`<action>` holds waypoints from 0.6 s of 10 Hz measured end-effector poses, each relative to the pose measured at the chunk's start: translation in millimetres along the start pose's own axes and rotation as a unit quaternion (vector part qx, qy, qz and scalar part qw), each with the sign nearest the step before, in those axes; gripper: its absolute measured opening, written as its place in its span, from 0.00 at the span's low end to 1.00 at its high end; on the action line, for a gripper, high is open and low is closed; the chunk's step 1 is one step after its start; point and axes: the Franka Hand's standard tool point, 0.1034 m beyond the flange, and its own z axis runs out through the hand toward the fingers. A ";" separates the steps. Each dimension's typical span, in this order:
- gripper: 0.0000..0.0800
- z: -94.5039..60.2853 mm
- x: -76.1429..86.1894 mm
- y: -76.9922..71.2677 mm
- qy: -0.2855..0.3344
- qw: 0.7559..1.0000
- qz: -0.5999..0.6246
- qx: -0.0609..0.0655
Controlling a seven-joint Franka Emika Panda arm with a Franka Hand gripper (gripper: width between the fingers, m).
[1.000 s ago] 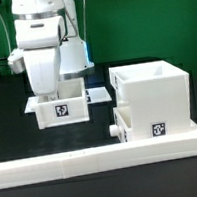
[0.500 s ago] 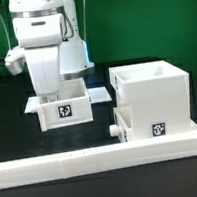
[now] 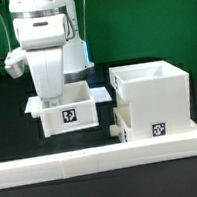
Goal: Assemble drawer
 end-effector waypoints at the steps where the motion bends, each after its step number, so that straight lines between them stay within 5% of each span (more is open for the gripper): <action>1: 0.05 -0.7 3.5 3.7 0.000 1.000 0.003 -0.012; 2: 0.05 0.7 1.7 1.4 0.000 1.000 0.005 -0.009; 3: 0.05 1.4 0.7 3.0 0.000 1.000 0.006 -0.022; 6: 0.05 6.3 11.5 -1.6 -0.003 1.000 -0.005 -0.018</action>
Offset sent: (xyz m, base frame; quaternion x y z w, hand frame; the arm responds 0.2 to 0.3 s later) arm 0.0000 0.0000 0.0000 0.0000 0.0000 0.0000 1.0000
